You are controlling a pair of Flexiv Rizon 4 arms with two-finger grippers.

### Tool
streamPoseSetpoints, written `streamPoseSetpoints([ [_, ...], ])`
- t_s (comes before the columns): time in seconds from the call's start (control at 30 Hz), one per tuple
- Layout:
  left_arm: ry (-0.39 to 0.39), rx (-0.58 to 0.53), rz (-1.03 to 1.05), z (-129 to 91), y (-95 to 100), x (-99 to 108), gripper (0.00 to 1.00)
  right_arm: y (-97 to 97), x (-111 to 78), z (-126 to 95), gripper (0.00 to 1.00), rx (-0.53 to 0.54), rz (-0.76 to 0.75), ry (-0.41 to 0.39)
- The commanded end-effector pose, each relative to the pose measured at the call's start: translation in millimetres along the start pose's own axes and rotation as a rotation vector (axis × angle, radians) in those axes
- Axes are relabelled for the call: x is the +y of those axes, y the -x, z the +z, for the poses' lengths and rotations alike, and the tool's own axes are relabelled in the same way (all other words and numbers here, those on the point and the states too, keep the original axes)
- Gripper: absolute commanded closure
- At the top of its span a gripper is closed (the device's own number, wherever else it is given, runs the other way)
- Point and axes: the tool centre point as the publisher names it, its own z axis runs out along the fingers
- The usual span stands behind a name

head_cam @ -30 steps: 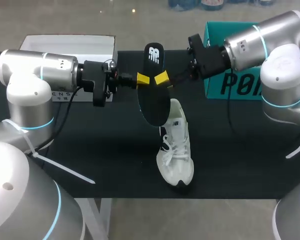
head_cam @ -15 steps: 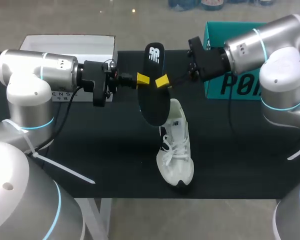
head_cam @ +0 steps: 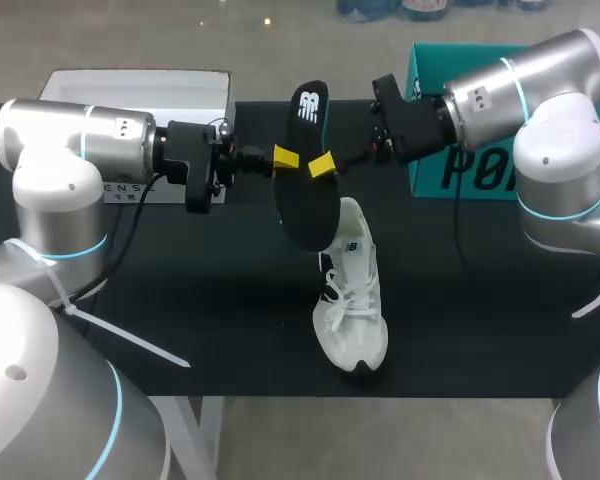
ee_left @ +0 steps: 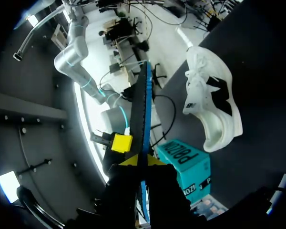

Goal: Take the shoe out of the shoebox, open the shoe tongue, remove and reinsert the insole, then place the shoe into the shoebox

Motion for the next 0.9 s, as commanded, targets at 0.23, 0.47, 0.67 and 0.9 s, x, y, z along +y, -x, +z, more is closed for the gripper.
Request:
streamPoseSetpoints([
  [0.23, 0.001, 0.002, 0.001, 1.3, -0.6, 0.1, 1.00, 0.6, -1.7, 2.0, 1.00, -0.003, 0.007, 0.009],
  [0.47, 0.001, 0.002, 0.001, 1.3, -0.6, 0.1, 1.00, 2.4, -1.3, 2.0, 1.00, -0.004, 0.013, 0.015],
  [0.67, 0.001, 0.002, 0.001, 1.3, -0.6, 0.1, 1.00, 1.6, -0.2, 2.2, 1.00, -0.019, 0.017, -0.006],
  [0.9, 0.001, 0.002, 0.001, 1.3, -0.6, 0.1, 1.00, 1.5, -0.6, 1.5, 1.00, -0.038, 0.037, 0.000],
])
